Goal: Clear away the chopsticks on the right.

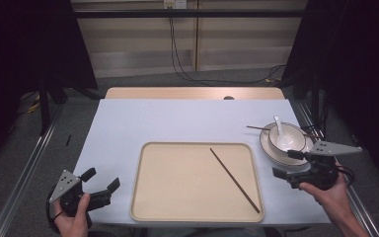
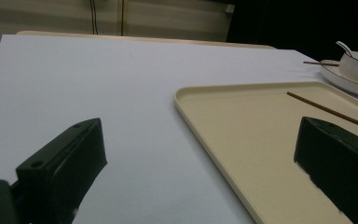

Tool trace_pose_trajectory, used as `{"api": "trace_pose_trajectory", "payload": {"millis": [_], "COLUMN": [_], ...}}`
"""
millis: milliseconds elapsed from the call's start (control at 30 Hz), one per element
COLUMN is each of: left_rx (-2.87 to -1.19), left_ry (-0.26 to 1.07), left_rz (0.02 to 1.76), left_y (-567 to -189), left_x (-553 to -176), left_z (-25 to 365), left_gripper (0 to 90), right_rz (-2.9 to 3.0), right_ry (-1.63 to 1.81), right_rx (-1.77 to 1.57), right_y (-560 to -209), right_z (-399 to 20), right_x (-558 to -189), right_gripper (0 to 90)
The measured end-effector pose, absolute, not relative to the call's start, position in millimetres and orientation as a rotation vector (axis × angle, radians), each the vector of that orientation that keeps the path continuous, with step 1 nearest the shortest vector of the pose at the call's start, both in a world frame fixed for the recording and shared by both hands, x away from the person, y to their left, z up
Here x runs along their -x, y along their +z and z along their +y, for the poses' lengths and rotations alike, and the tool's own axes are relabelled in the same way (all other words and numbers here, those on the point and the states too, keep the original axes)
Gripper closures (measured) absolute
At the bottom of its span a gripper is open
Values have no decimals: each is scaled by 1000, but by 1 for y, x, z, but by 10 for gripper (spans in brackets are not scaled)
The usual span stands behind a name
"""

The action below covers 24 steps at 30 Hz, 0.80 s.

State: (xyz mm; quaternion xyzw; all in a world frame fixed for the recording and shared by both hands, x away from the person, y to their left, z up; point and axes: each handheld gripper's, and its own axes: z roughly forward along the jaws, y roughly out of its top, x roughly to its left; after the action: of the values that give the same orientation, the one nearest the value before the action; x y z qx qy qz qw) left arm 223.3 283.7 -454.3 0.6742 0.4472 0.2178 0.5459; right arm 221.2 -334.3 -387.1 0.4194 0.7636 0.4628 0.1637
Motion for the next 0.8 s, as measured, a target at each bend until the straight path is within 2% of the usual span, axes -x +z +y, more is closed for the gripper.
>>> {"api": "trace_pose_trajectory", "payload": {"millis": [167, 300, 367, 533, 633, 700, 800], "left_rx": [-1602, -1607, -1619, -1621, -1615, -1617, -1619], "left_ry": [523, 523, 520, 522, 519, 522, 524], "left_rz": [1059, 1055, 1053, 1055, 1055, 1057, 1059], "left_y": [-455, -455, -455, -455, -454, -454, -455], "left_x": [-223, -223, -223, -223, -223, -222, -222], "left_z": [284, 284, 285, 285, 285, 286, 286], "left_gripper": [20, 20, 20, 20, 20, 20, 20], "right_rz": [2119, 2096, 2104, 2133, 2201, 2240, 2287], "right_ry": [1287, 1282, 1278, 1257, 1243, 1195, 1159], "right_rx": [-1211, -1228, -1228, -1154, -1164, -1153, -1125], "right_y": [-384, -385, -384, -375, -372, -371, -370], "right_z": [-367, -393, -401, -418, -431, -438, -448], "right_x": [-231, -242, -248, -262, -278, -288, -301], "right_gripper": [109, 203, 190, 274, 291, 355, 388]}}
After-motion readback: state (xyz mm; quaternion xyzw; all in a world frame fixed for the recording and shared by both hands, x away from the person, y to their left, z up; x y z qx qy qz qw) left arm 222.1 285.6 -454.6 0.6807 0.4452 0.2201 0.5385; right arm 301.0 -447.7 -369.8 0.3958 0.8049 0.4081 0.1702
